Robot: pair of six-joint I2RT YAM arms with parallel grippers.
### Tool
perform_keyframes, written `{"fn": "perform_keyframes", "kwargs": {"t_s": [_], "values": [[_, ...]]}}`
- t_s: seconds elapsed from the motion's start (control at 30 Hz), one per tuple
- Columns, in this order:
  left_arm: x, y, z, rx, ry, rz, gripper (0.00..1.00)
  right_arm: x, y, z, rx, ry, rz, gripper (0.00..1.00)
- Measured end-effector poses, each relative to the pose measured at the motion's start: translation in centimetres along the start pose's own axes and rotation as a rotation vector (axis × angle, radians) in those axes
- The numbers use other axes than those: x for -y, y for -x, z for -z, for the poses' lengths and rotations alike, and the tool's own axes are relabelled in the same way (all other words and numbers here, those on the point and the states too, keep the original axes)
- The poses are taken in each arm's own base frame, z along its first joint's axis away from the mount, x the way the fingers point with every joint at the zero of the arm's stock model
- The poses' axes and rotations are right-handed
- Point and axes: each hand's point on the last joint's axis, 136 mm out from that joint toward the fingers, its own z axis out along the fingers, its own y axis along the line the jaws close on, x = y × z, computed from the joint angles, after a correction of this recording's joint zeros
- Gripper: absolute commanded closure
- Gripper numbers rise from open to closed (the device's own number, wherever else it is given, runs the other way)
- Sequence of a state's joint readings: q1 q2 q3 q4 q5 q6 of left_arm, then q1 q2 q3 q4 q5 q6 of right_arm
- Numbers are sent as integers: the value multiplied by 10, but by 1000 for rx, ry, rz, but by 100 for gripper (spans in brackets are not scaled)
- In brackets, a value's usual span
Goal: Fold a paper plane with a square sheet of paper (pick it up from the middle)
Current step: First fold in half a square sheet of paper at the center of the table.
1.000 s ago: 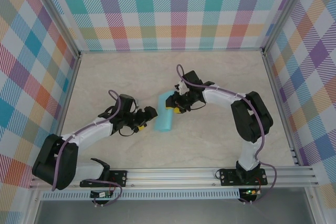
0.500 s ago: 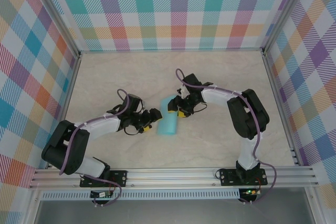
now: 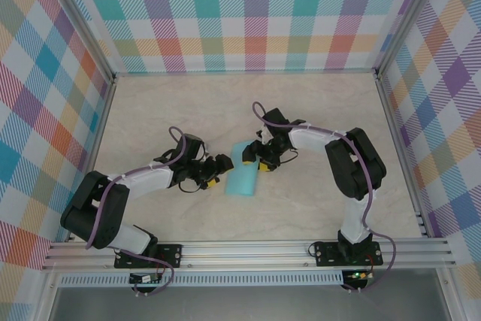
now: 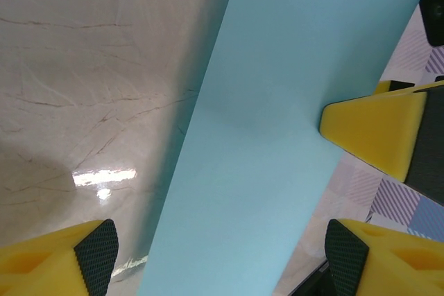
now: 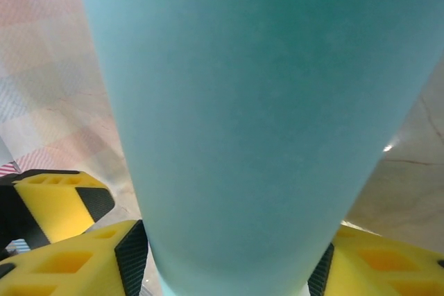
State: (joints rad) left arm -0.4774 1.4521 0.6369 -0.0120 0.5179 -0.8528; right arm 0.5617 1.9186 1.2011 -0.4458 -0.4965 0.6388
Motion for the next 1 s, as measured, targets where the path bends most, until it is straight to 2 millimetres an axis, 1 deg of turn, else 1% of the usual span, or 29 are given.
{"fn": "perform_keyframes", "kwargs": {"t_s": [0.13, 0.33, 0.53, 0.67, 0.77, 0.93, 1.0], "values": [[5, 0, 0, -6, -22, -5, 20, 4, -3, 3, 6, -18, -5, 33], [10, -1, -4, -28, -52, 2, 23, 4, -6, 15, 37, -21, 1, 33], [9, -4, -11, -63, -66, 16, 32, 16, -5, 18, 42, -26, -31, 33], [25, -2, -14, -79, -114, -11, 39, 18, -2, 21, 53, -21, -46, 33], [37, -3, -20, -104, -143, -37, 45, 18, -2, 24, 66, -14, -59, 33], [41, -6, -31, -144, -148, -46, 56, 18, -3, 29, 86, -7, -76, 33], [42, -5, -32, -148, -149, -47, 63, 19, -4, 29, 91, -7, -79, 33]]}}
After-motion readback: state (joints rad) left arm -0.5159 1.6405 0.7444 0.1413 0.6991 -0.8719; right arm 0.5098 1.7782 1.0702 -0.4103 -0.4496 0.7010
